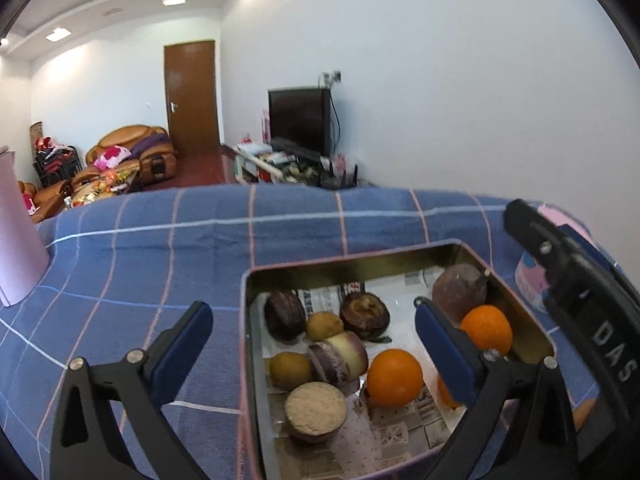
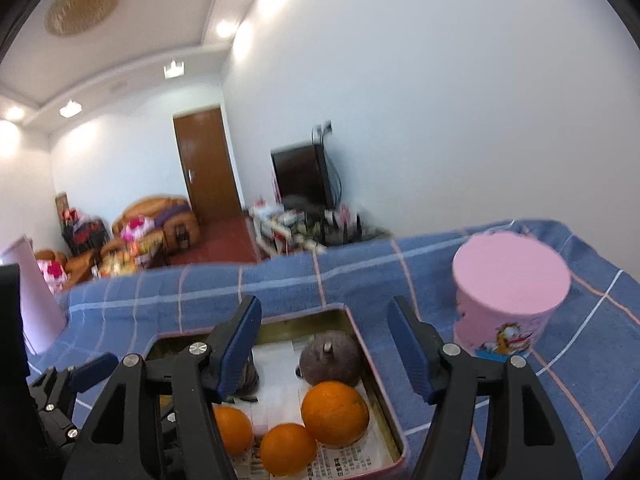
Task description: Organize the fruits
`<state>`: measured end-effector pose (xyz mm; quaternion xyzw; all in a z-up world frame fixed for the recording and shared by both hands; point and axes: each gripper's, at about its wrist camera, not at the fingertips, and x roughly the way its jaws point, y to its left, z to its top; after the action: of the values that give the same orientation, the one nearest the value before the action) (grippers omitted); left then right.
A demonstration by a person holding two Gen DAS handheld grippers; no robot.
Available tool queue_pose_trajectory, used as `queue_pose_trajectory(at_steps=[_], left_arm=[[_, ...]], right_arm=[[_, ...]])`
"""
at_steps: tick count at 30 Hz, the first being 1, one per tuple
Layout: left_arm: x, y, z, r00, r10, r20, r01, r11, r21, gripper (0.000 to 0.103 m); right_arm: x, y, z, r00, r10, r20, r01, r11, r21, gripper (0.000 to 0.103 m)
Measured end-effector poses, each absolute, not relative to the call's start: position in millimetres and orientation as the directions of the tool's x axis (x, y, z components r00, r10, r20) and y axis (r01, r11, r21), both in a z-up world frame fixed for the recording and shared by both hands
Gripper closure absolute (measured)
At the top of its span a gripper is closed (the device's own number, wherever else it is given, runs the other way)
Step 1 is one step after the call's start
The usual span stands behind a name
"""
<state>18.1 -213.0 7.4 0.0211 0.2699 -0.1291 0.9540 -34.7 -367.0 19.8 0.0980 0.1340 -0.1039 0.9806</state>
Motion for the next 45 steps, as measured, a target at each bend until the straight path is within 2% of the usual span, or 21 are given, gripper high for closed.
queue_pose_trajectory(at_steps=[2,3,5,13,23,45], left_arm=[[10.4,-207.1,10.0,0.839,-0.237,-0.49,0.253,0.967,-0.034,0.0],[7.7,-204.7,10.7,0.845,-0.235,-0.481,0.249,0.968,-0.035,0.0],[1.4,-198.4,12.6,0.857,-0.232,-0.46,0.24,0.97,-0.041,0.0],[-21.1,-180.0,15.5,0.885,-0.217,-0.413,0.218,0.975,-0.045,0.0],[-51.2,-169.9,20.6,0.92,-0.201,-0.338,0.213,0.977,0.0,0.0],[-57.0,-165.7,20.8,0.925,-0.183,-0.334,0.196,0.981,0.005,0.0]], right_arm=[[-44.5,-364.7,23.5,0.951,-0.209,-0.228,0.248,0.955,0.161,0.018],[-48.5,-362.5,24.7,0.951,-0.226,-0.211,0.261,0.953,0.154,0.016],[-56.3,-357.4,27.3,0.952,-0.247,-0.182,0.273,0.952,0.138,0.016],[-83.1,-343.1,31.6,0.948,-0.269,-0.171,0.293,0.946,0.136,0.016],[-111.7,-321.4,36.4,0.944,-0.308,-0.119,0.319,0.944,0.083,0.016],[-113.5,-320.5,35.4,0.938,-0.322,-0.13,0.334,0.94,0.076,0.016]])
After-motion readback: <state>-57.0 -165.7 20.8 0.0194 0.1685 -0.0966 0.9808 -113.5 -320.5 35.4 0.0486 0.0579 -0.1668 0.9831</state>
